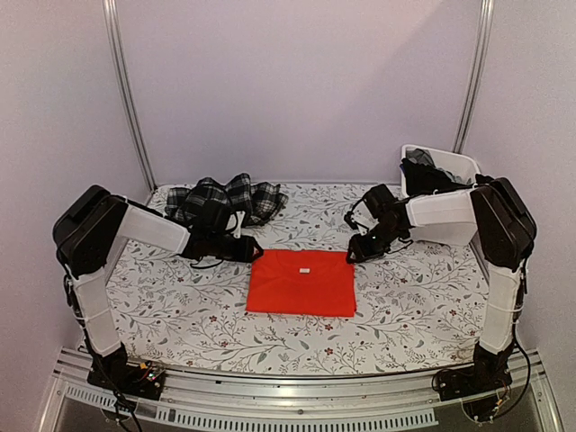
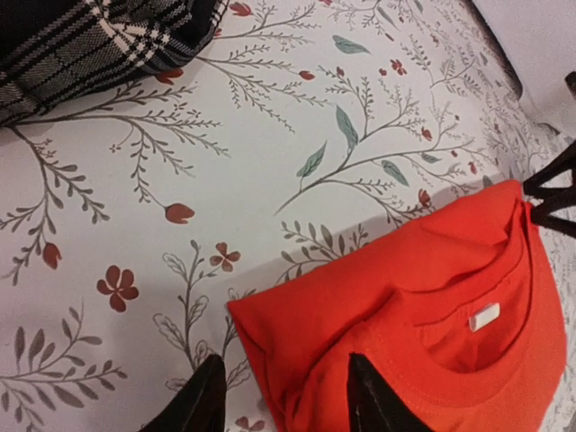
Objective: Fold and stack the mixed laundry pile
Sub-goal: Adjust the square-folded T-shirt at the center of the board.
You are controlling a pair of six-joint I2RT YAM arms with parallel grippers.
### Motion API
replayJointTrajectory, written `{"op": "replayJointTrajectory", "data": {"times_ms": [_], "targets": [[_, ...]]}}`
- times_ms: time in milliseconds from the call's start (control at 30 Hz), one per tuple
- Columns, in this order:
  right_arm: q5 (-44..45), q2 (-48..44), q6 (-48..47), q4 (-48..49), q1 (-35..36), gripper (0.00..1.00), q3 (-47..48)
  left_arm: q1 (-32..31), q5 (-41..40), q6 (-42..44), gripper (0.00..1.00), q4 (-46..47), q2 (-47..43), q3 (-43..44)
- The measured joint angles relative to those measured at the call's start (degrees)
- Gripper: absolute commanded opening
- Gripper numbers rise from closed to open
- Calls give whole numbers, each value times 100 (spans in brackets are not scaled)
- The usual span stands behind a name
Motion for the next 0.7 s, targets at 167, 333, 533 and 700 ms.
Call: {"op": "replayJointTrajectory", "data": {"times_ms": [167, 333, 533, 700], "targets": [[533, -192, 37, -15, 103, 66, 164, 125, -129, -181, 79, -98, -863, -490], [708, -1220, -35, 70, 710, 65, 66, 350, -105, -385, 97, -66, -2199, -1128], [863, -1631, -315, 468, 2184, 56, 92, 691, -72, -841, 100, -197, -3005, -1563], [984, -918, -505, 378, 3027, 47, 409, 1003, 63, -1239, 100, -372, -3397, -2011]]}}
